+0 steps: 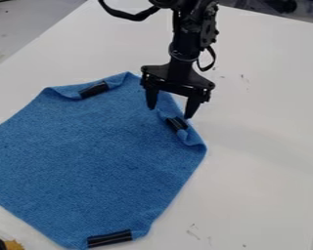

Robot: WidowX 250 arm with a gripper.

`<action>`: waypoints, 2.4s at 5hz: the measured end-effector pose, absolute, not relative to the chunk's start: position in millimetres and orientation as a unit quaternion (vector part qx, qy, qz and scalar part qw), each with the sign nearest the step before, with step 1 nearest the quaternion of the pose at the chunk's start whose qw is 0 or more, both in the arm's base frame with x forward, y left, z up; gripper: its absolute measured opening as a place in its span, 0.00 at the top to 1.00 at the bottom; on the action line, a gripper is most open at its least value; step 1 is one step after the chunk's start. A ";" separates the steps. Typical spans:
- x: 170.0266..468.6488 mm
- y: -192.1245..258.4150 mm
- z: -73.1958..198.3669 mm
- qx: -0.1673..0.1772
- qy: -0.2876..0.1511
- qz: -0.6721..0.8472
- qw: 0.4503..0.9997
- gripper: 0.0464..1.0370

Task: Fold the cloth from top right to bottom left

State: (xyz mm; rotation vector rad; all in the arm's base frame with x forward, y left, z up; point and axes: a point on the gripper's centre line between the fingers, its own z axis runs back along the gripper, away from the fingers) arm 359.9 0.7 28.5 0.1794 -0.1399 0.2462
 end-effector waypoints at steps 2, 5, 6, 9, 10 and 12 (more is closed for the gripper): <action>355.8 5.1 21.6 0.088 -0.057 0.134 0.986 0.04; 342.8 2.2 15.4 0.098 -0.039 0.159 0.982 0.40; 342.8 -0.5 15.4 0.098 -0.040 0.164 0.981 0.44; 345.3 -2.7 17.7 0.091 -0.041 0.168 0.981 0.78; 347.1 -5.8 16.9 0.080 -0.046 0.177 0.980 0.91; 346.7 -6.1 16.9 0.078 -0.047 0.199 0.976 0.45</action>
